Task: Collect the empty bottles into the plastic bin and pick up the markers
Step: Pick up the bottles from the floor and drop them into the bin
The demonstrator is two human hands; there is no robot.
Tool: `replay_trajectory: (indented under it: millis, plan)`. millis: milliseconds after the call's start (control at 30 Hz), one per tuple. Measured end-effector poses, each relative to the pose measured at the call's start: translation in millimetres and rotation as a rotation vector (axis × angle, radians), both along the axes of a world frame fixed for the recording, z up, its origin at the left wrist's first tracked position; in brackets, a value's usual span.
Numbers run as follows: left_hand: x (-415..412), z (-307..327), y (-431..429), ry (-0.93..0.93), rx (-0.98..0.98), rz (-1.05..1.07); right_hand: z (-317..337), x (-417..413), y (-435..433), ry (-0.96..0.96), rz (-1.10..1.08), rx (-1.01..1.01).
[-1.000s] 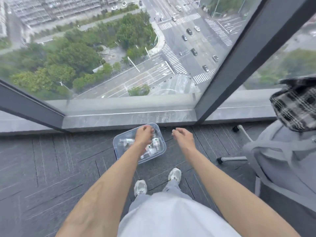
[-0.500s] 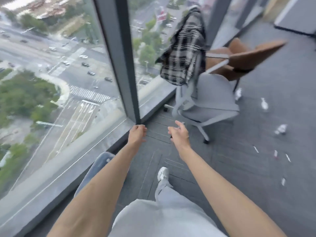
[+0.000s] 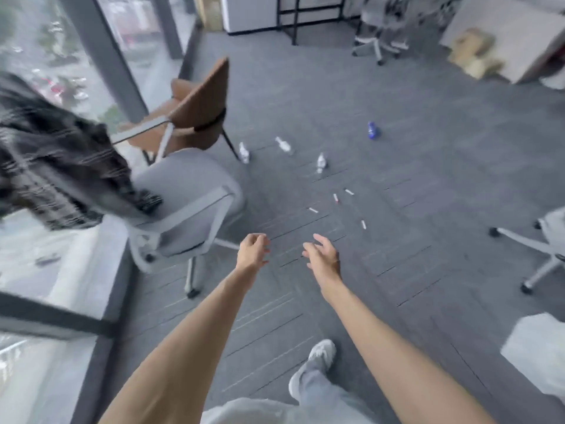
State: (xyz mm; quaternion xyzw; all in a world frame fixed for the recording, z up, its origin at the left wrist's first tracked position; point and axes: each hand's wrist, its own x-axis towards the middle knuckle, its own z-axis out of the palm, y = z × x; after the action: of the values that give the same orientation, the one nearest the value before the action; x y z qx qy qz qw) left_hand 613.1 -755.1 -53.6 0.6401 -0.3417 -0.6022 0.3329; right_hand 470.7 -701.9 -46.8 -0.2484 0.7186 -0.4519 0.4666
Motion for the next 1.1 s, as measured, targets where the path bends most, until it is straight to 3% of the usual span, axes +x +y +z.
replay_trajectory:
  millis: [333,600,1100]
  plan:
    - [-163,11,-110,-0.058,-0.040,-0.142,3,-172,-103,0.020,-0.056,-0.017]
    - [-188,-6,-207,-0.125,-0.017,-0.096,-7,-212,-198,0.035,0.003,0.028]
    - [-247,-17,-487,-0.148,0.011,-0.082,-4,-280,-472,0.110,0.065,0.100]
